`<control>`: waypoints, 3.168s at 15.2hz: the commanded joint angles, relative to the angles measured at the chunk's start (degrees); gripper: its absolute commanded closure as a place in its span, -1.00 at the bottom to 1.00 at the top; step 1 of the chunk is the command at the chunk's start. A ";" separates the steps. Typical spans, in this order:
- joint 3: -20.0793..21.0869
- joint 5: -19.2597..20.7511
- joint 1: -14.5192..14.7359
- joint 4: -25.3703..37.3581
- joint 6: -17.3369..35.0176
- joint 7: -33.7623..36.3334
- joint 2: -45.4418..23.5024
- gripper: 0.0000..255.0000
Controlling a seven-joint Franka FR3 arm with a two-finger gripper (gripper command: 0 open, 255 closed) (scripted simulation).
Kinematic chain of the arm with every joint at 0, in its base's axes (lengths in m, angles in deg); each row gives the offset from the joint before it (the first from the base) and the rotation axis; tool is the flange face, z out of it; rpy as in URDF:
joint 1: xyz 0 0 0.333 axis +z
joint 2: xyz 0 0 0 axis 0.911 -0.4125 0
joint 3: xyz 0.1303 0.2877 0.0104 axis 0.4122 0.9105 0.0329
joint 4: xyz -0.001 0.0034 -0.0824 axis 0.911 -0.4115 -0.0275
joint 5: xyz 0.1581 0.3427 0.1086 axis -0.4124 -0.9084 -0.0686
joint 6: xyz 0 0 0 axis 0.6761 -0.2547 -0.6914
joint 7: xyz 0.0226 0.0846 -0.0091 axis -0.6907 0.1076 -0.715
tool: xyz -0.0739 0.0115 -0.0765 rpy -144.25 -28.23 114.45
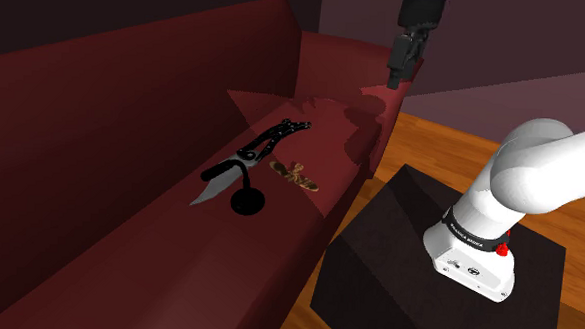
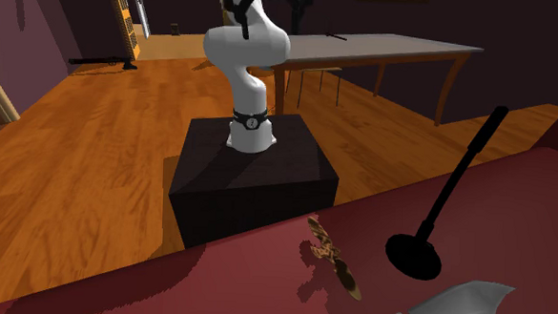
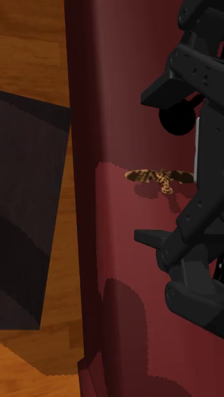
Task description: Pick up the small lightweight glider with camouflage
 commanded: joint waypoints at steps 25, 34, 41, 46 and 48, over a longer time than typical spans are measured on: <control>8.15 -1.69 2.94 -4.48 48.94 5.17 -44.11 -1.00; 7.99 2.06 4.47 3.00 59.32 8.57 -62.04 -1.00; 7.51 2.74 4.84 3.56 63.14 8.84 -66.44 -1.00; 7.55 2.75 4.93 3.62 63.06 8.96 -66.41 1.00; 7.55 2.74 4.93 3.59 63.06 8.96 -66.38 1.00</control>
